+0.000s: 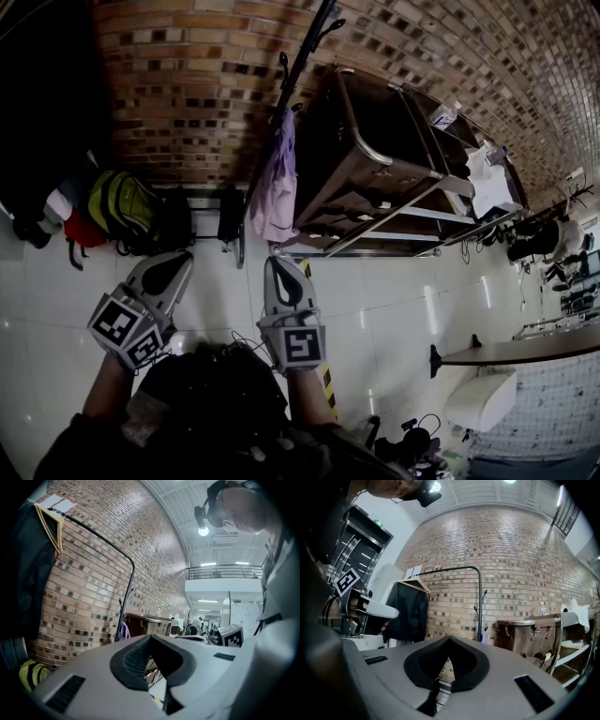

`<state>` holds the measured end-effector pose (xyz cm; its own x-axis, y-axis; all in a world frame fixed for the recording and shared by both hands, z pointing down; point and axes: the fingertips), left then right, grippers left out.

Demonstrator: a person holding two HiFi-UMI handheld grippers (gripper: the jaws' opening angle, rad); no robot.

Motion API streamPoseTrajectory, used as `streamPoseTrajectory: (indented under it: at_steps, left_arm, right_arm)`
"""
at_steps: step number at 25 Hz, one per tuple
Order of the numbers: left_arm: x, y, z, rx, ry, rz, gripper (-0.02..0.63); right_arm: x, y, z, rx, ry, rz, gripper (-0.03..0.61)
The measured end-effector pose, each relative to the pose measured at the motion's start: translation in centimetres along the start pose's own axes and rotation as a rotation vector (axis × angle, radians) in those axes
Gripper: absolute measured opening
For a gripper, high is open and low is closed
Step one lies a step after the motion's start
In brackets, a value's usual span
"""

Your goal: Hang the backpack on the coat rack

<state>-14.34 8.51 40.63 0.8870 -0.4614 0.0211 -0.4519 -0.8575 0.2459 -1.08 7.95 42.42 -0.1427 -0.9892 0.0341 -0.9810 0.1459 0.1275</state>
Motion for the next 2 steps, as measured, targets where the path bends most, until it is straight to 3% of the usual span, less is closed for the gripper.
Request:
streamPoseTrajectory:
  at_steps: [2]
  left_arm:
    - [0.66,-0.05,0.1,0.007,-0.002,-0.006,0.037]
  right_arm:
    - [0.01,-0.49,0.0,0.005,-0.002,-0.004,0.006]
Point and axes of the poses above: the fingertips, and each gripper's own axes: x forward along the fingers, y to its left, z out of its top, and after that the axes turned 12 degrees about -z, right-handed
